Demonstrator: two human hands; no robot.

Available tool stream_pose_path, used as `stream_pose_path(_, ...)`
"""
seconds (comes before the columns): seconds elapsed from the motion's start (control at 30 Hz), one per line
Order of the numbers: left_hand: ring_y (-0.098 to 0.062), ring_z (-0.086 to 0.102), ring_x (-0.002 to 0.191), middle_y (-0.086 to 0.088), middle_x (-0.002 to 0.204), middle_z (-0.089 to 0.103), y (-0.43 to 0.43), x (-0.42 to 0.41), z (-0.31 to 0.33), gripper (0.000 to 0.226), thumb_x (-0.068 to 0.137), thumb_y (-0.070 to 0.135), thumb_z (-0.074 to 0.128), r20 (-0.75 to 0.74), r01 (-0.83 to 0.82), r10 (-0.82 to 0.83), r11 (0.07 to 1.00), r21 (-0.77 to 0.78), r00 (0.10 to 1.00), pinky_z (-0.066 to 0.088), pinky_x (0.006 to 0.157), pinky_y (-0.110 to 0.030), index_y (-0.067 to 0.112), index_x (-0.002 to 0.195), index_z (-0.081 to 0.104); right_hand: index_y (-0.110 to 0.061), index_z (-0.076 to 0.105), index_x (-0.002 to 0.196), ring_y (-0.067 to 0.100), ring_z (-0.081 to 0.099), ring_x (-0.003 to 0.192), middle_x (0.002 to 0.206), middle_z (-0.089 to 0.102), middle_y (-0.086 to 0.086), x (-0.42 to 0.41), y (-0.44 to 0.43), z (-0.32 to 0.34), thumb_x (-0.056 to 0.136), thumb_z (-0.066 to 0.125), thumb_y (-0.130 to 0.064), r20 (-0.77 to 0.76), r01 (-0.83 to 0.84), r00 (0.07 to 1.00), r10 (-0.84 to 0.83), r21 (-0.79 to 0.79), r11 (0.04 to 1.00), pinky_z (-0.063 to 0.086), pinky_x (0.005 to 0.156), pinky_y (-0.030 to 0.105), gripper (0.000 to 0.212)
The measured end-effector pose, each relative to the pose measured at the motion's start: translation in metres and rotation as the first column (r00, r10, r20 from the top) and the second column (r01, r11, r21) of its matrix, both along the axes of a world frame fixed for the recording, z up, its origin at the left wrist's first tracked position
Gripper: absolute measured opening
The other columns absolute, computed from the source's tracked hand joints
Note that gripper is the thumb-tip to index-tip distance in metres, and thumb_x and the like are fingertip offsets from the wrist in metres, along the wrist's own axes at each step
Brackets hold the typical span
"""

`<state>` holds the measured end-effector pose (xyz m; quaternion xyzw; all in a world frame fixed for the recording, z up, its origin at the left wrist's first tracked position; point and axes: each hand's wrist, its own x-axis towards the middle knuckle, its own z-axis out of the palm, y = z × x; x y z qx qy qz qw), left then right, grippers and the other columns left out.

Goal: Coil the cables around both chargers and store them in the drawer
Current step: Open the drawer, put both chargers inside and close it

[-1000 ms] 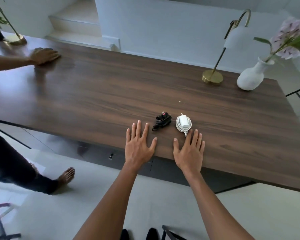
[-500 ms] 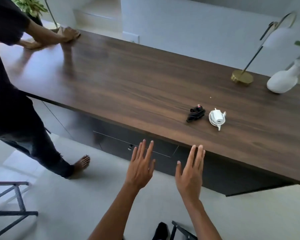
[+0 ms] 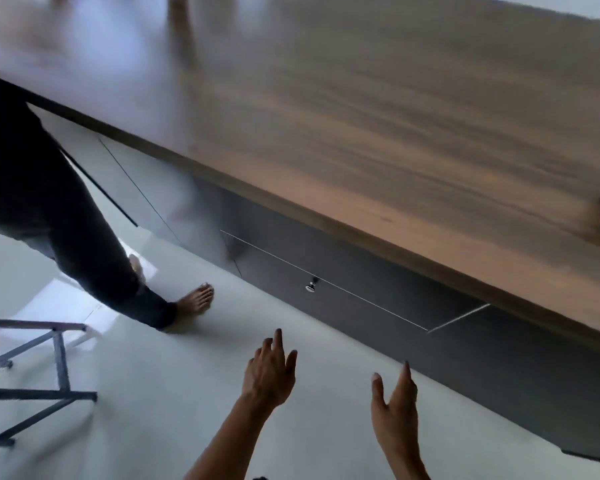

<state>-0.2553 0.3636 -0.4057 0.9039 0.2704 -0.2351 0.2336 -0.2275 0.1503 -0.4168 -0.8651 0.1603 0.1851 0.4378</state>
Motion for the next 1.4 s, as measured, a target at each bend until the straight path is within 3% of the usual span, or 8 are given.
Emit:
stream_pose_path(0.2, -0.038, 0.054, 0.13, -0.023, 0.136, 0.06, 0.015, 0.098, -0.1, 0.047, 0.108, 0.03, 0.038, 0.151, -0.225, 0.262, 0.948, -0.226, 0.953, 0.043, 0.101, -0.039, 0.002, 0.145, 0.039, -0.017, 0.027, 0.157, 0.036, 0.055, 0.123, 0.157, 0.038, 0.014, 0.075, 0.018, -0.065, 0.108, 0.032, -0.041, -0.297, 0.537, 0.842, -0.451, 0.376, 0.755, 0.042, 0.107, 0.041, 0.055)
stream_pose_path(0.37, -0.043, 0.058, 0.119, -0.028, 0.129, 0.062, 0.007, 0.148, -0.136, 0.035, 0.108, 0.021, 0.033, 0.179, -0.216, 0.274, 0.932, -0.29, 0.945, 0.044, 0.092, -0.042, -0.002, 0.131, 0.047, -0.02, 0.02, 0.159, 0.041, 0.056, 0.126, 0.157, 0.036, 0.018, 0.106, 0.027, -0.084, 0.105, 0.026, -0.055, -0.444, 0.679, 0.731, -0.517, 0.548, 0.488, 0.042, 0.11, 0.05, 0.066)
stream_pose_path(0.53, -0.044, 0.057, 0.123, -0.027, 0.134, 0.06, 0.008, 0.181, -0.162, 0.037, 0.109, 0.026, 0.027, 0.125, -0.338, 0.396, 0.882, -0.33, 0.91, 0.045, 0.095, -0.042, 0.002, 0.13, 0.044, -0.02, 0.018, 0.16, 0.046, 0.051, 0.131, 0.159, 0.034, 0.018, 0.136, 0.028, -0.095, 0.104, 0.023, -0.057, -0.488, 0.711, 0.697, -0.526, 0.57, 0.412, 0.04, 0.111, 0.051, 0.067)
stream_pose_path(0.63, -0.044, 0.06, 0.12, -0.023, 0.133, 0.063, 0.012, 0.186, -0.176, 0.043, 0.107, 0.026, 0.024, 0.188, -0.27, 0.327, 0.923, -0.275, 0.926, 0.047, 0.095, -0.044, 0.01, 0.145, 0.038, -0.015, 0.017, 0.16, 0.048, 0.049, 0.132, 0.159, 0.033, 0.018, 0.149, 0.018, -0.098, 0.103, 0.022, -0.059, -0.503, 0.718, 0.682, -0.53, 0.597, 0.358, 0.038, 0.112, 0.052, 0.072)
stream_pose_path(0.9, -0.044, 0.067, 0.099, -0.016, 0.117, 0.071, 0.018, 0.166, -0.178, 0.035, 0.108, 0.034, 0.023, 0.286, -0.161, 0.224, 0.961, -0.227, 0.932, 0.05, 0.082, -0.044, 0.025, 0.136, 0.041, -0.007, 0.025, 0.155, 0.046, 0.047, 0.135, 0.156, 0.036, 0.021, 0.15, 0.005, -0.1, 0.103, 0.024, -0.058, -0.55, 0.756, 0.635, -0.543, 0.589, 0.286, 0.04, 0.112, 0.052, 0.073)
stream_pose_path(1.1, -0.043, 0.067, 0.099, -0.014, 0.119, 0.07, 0.017, 0.111, -0.166, 0.032, 0.108, 0.026, 0.026, 0.242, -0.19, 0.264, 0.938, -0.29, 0.934, 0.05, 0.078, -0.043, 0.019, 0.134, 0.043, 0.002, 0.049, 0.136, 0.043, 0.056, 0.127, 0.125, 0.055, 0.029, 0.121, 0.01, -0.112, 0.104, 0.035, -0.053, -0.599, 0.781, 0.615, -0.513, 0.548, 0.298, 0.06, 0.089, 0.048, 0.065)
stream_pose_path(1.23, -0.044, 0.065, 0.107, -0.021, 0.115, 0.069, 0.019, 0.064, -0.164, 0.021, 0.103, 0.022, 0.039, 0.069, -0.435, 0.525, 0.766, -0.474, 0.848, 0.054, 0.085, -0.045, 0.008, 0.112, 0.051, -0.001, 0.045, 0.131, 0.042, 0.064, 0.108, 0.103, 0.054, 0.021, 0.07, 0.021, -0.111, 0.106, 0.036, -0.048, -0.613, 0.824, 0.565, -0.552, 0.445, 0.35, 0.059, 0.067, 0.044, 0.054)
stream_pose_path(1.4, -0.024, 0.055, 0.092, -0.007, 0.102, 0.06, 0.024, 0.024, -0.128, 0.028, 0.105, 0.035, 0.037, -0.087, -0.641, 0.809, 0.39, -0.661, 0.582, 0.044, 0.077, -0.035, 0.012, 0.117, 0.049, -0.005, 0.034, 0.15, 0.026, 0.063, 0.082, 0.139, 0.043, 0.027, 0.019, 0.023, -0.086, 0.106, 0.041, -0.04, -0.624, 0.845, 0.534, -0.571, 0.398, 0.356, 0.046, 0.11, 0.048, 0.056)
